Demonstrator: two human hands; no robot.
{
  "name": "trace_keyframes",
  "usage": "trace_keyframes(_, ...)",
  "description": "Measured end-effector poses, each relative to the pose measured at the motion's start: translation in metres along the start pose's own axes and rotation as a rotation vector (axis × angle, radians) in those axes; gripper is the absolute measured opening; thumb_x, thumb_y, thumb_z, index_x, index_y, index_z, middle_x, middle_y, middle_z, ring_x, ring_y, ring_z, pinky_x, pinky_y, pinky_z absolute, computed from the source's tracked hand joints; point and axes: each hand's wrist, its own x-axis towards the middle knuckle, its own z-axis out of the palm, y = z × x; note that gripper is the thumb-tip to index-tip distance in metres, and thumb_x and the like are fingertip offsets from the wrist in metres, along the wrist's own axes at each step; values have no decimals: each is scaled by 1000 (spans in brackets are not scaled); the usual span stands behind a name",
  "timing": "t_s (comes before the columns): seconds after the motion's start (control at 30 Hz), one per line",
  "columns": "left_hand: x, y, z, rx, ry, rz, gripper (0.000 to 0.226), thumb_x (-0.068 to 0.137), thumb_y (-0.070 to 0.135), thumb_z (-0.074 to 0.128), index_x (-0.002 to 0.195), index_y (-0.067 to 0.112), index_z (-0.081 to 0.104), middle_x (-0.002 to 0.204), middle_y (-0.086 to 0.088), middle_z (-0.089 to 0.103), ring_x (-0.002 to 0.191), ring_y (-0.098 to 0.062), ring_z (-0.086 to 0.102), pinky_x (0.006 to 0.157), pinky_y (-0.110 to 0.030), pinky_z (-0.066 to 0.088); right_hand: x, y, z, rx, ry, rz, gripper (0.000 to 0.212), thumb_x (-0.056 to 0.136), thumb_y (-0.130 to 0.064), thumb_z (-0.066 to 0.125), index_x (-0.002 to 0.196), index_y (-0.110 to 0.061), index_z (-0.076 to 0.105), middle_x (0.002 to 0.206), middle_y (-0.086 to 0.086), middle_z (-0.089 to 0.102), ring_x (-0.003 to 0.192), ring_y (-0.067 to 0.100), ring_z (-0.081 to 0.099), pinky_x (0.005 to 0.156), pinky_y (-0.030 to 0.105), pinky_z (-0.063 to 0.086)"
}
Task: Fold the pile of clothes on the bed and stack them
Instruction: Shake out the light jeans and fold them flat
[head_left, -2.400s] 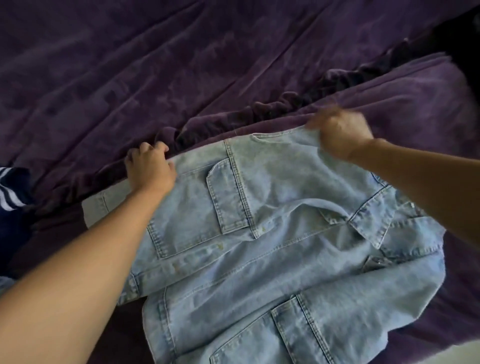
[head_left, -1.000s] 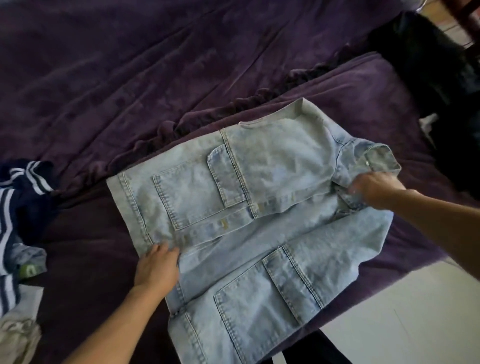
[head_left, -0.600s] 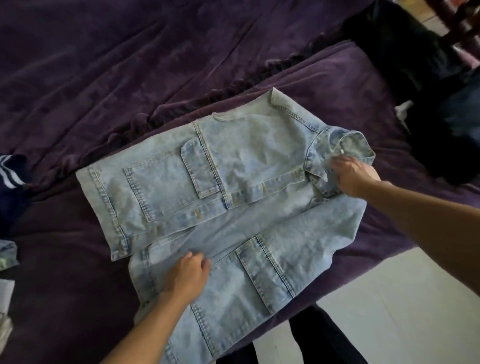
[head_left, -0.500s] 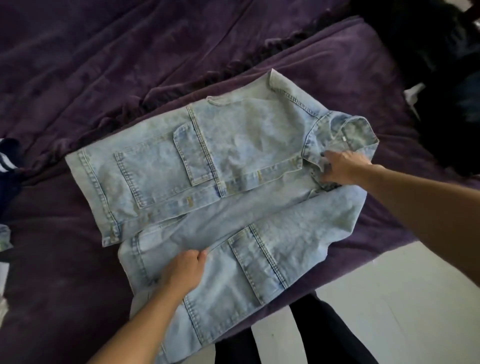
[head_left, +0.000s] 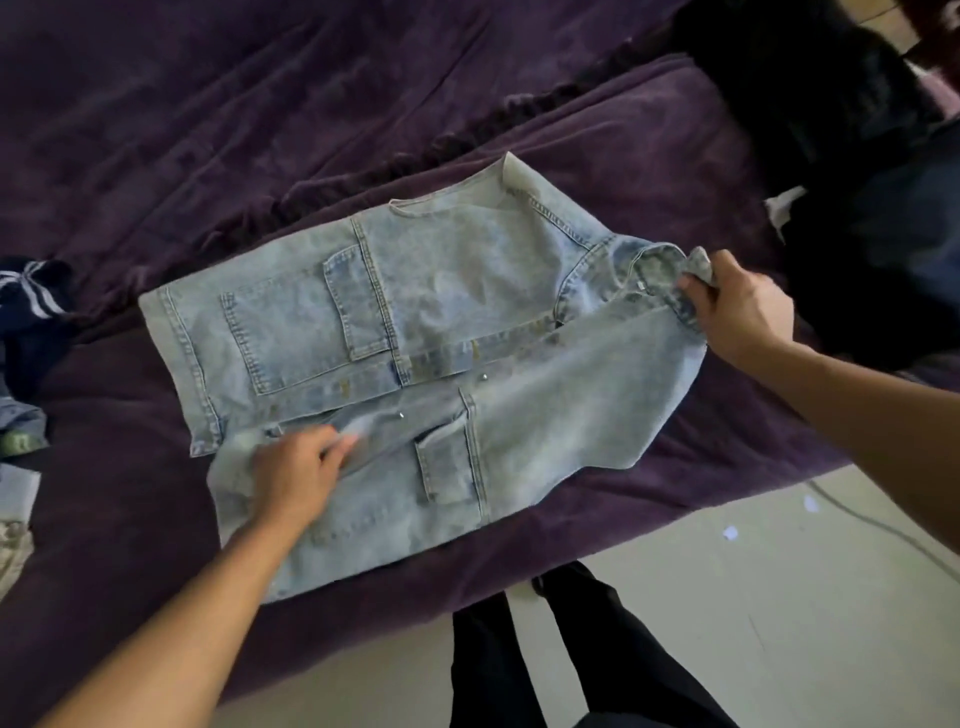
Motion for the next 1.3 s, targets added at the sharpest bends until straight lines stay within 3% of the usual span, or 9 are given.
trace_keyframes(0.07, 28, -7, -13, 160, 191, -53, 31, 89, 40, 62, 76, 12, 63, 80, -14, 63, 86, -37, 58, 73, -43, 38, 13, -3, 11, -75, -62, 41, 38, 92, -52, 52, 102, -16, 52, 95, 20, 65, 91, 41, 60, 69, 41, 41)
trace_keyframes(0.2, 63, -14, -29, 341, 123, -342, 60, 78, 53, 67, 120, 13, 51, 125, -20, 46, 119, -37, 39, 98, -55, 29, 16, -20, 21, -190, -213, 102, 52, 87, -46, 59, 127, -15, 47, 122, 21, 54, 116, 40, 45, 83, 49, 43)
trace_keyframes(0.4, 10, -54, -12, 106, 64, -609, 50, 82, 39, 67, 122, 12, 54, 128, -21, 46, 121, -40, 42, 97, -53, 36, -40, -85, 35, -72, -118, -414, 27, 83, -19, 68, 108, -10, 63, 108, 17, 59, 102, 39, 54, 74, 47, 49)
trace_keyframes(0.53, -48, -94, 29, -153, -73, -969, 57, 80, 38, 69, 123, 9, 47, 127, -22, 49, 118, -41, 47, 95, -51, 40, -105, -115, 70, -59, -385, -623, 23, 75, -19, 74, 96, -14, 67, 99, 7, 62, 95, 32, 61, 65, 40, 53)
trace_keyframes(0.67, -88, -109, 63, -375, 80, -862, 32, 90, 32, 61, 83, 2, 57, 97, -25, 63, 92, -44, 58, 73, -41, 44, -136, -87, 93, -384, -521, -504, 53, 76, -25, 70, 127, -28, 58, 138, 1, 48, 127, 29, 42, 94, 43, 39)
trace_keyframes(0.8, -105, -117, 58, -418, 256, -681, 46, 85, 28, 53, 62, -11, 52, 75, -29, 54, 73, -44, 53, 67, -45, 39, -127, -68, 79, -327, -299, -355, 8, 74, -8, 75, 81, -11, 73, 89, 12, 68, 88, 37, 61, 76, 47, 47)
trace_keyframes(1.0, -124, -147, 52, -188, -333, -821, 25, 66, 38, 73, 64, 16, 62, 85, -5, 65, 93, -33, 58, 80, -36, 48, -139, -85, 79, -480, -492, -447, 65, 61, -25, 82, 123, -19, 61, 126, 11, 55, 116, 35, 50, 89, 47, 41)
trace_keyframes(1.1, -101, -158, 59, -310, -216, -772, 25, 71, 41, 72, 75, 20, 60, 94, -4, 66, 94, -30, 61, 81, -35, 50, -152, -94, 107, -526, -466, -419, 63, 66, -25, 76, 127, -22, 58, 131, 10, 51, 122, 34, 46, 92, 47, 38)
trace_keyframes(1.3, -88, -171, 81, -354, -49, -760, 17, 77, 9, 68, 88, 18, 59, 100, -12, 66, 94, -33, 60, 75, -31, 43, -161, -83, 119, -409, -288, -489, 22, 68, -10, 76, 90, -6, 71, 86, 15, 64, 83, 38, 62, 71, 48, 48)
